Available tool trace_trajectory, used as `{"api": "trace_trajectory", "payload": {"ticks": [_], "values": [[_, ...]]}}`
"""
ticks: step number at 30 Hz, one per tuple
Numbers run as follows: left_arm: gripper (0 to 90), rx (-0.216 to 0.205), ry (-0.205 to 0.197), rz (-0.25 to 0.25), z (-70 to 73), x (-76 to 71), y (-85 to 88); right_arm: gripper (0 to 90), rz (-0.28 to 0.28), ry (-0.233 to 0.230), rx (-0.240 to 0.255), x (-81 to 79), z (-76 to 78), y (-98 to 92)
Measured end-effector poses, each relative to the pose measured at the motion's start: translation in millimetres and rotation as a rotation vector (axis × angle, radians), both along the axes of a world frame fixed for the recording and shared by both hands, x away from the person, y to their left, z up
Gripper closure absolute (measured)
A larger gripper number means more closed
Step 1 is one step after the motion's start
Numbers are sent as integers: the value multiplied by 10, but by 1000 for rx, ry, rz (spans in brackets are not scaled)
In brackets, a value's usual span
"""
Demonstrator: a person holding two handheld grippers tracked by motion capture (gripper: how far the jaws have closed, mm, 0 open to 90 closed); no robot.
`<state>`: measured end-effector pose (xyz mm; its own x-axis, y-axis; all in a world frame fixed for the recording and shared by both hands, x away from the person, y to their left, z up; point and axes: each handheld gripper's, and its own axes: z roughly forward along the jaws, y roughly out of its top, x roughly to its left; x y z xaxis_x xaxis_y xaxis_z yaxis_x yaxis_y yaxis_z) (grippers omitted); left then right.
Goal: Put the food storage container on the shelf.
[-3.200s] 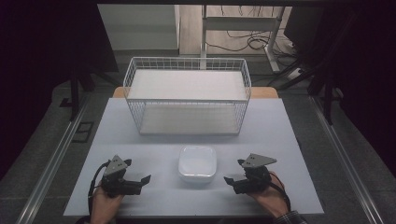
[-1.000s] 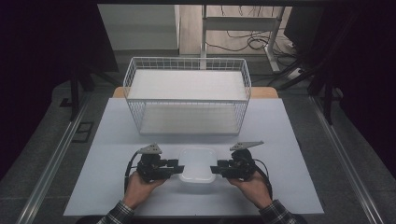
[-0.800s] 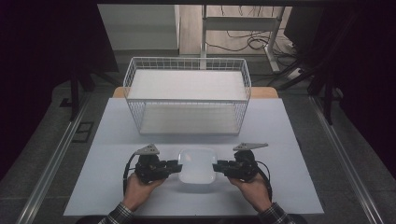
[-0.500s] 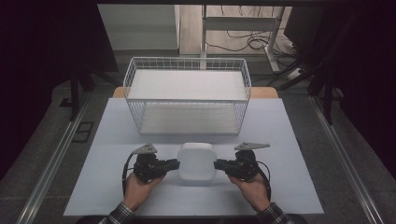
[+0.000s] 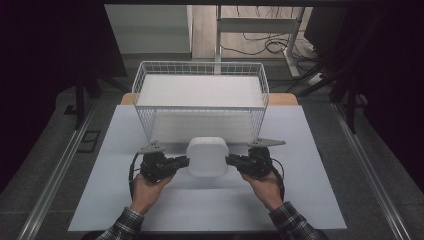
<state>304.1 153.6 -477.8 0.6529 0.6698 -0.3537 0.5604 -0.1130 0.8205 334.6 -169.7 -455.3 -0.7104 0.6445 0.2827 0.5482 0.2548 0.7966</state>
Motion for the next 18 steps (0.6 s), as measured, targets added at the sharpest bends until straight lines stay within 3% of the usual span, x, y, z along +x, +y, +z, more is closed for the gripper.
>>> {"api": "trace_trajectory", "payload": {"ticks": [10,18], "values": [[807,8,-22,40,83,354,4,762,-35,-12,-2,424,-12,108],[806,-9,14,63,-53,595,13,759,-67,4,-19,673,-80,146]]}}
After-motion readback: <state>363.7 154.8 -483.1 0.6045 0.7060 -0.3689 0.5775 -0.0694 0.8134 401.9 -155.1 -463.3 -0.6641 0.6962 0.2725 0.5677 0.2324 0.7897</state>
